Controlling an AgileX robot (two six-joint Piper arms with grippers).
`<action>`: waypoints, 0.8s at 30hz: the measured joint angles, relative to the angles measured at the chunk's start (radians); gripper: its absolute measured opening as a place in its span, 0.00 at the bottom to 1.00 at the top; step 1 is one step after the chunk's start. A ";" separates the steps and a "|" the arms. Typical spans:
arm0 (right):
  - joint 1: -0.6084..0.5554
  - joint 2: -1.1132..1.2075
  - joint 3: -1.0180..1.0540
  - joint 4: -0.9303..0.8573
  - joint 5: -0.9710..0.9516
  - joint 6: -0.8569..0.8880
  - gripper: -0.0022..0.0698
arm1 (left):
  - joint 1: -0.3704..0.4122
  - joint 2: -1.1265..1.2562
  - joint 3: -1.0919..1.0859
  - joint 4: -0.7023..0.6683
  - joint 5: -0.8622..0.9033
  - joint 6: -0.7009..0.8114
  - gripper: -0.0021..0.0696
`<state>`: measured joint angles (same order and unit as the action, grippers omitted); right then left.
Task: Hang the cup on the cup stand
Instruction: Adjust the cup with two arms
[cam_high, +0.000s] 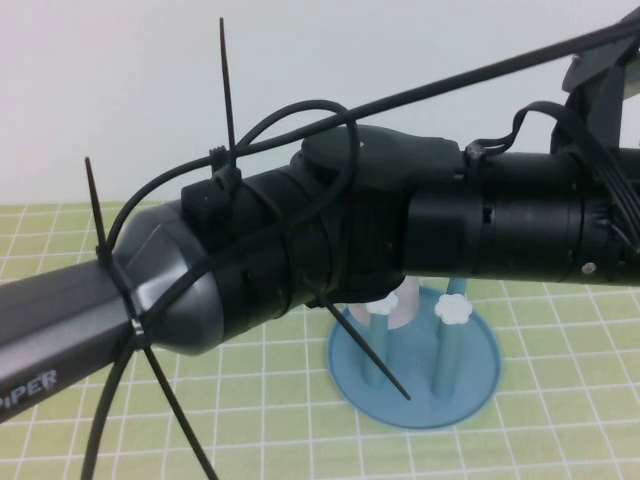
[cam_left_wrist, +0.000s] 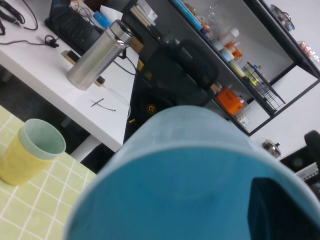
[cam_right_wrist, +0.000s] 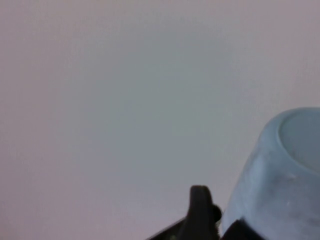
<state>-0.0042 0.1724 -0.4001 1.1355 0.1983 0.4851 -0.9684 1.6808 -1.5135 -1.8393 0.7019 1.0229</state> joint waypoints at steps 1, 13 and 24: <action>0.000 0.000 0.000 0.004 0.004 -0.018 0.76 | 0.000 0.000 0.000 0.000 0.000 0.000 0.03; 0.000 0.000 0.000 0.010 0.061 -0.136 0.90 | 0.001 0.016 -0.002 0.104 -0.048 -0.029 0.04; 0.000 0.031 0.000 0.076 -0.075 -0.089 0.99 | -0.008 0.016 -0.032 0.102 -0.195 0.006 0.04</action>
<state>-0.0042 0.2037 -0.4001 1.2117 0.1238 0.3964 -0.9768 1.6966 -1.5452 -1.7370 0.5071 1.0290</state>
